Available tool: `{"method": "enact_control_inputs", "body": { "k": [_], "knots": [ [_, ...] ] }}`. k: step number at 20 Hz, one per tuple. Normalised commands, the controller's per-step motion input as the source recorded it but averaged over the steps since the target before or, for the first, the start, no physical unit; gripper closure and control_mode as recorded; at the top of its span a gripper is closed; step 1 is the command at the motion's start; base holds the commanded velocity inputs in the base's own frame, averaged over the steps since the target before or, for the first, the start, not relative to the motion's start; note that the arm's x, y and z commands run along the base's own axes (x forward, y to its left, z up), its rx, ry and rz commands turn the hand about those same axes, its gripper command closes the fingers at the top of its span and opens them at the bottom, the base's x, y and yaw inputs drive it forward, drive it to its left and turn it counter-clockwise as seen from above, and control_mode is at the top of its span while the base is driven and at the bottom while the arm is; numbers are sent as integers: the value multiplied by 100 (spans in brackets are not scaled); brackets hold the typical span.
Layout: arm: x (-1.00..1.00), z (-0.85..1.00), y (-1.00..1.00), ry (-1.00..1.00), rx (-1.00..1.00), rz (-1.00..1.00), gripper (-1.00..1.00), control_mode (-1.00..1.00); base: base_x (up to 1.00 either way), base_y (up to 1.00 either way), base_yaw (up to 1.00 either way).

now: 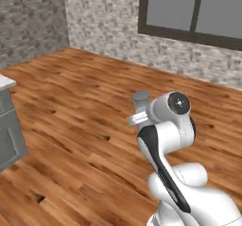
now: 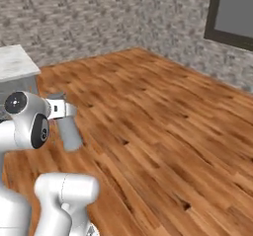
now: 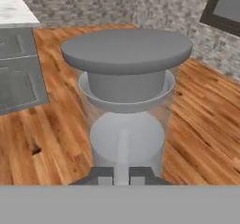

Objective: Place the pitcher and cup on the dining counter for serving.

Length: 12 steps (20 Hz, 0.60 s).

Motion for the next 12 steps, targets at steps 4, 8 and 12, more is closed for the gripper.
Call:
{"method": "enact_control_inputs", "body": {
  "k": [4, 8, 12],
  "knots": [
    [0, 0, 0, 0, 0, 0, 100, 100, 74, 23, 68],
    [0, 0, 0, 0, 0, 0, 100, 100, 87, 33, 62],
    [0, 0, 0, 0, 0, 0, 100, 100, 100, 35, 53]
  ]
}}
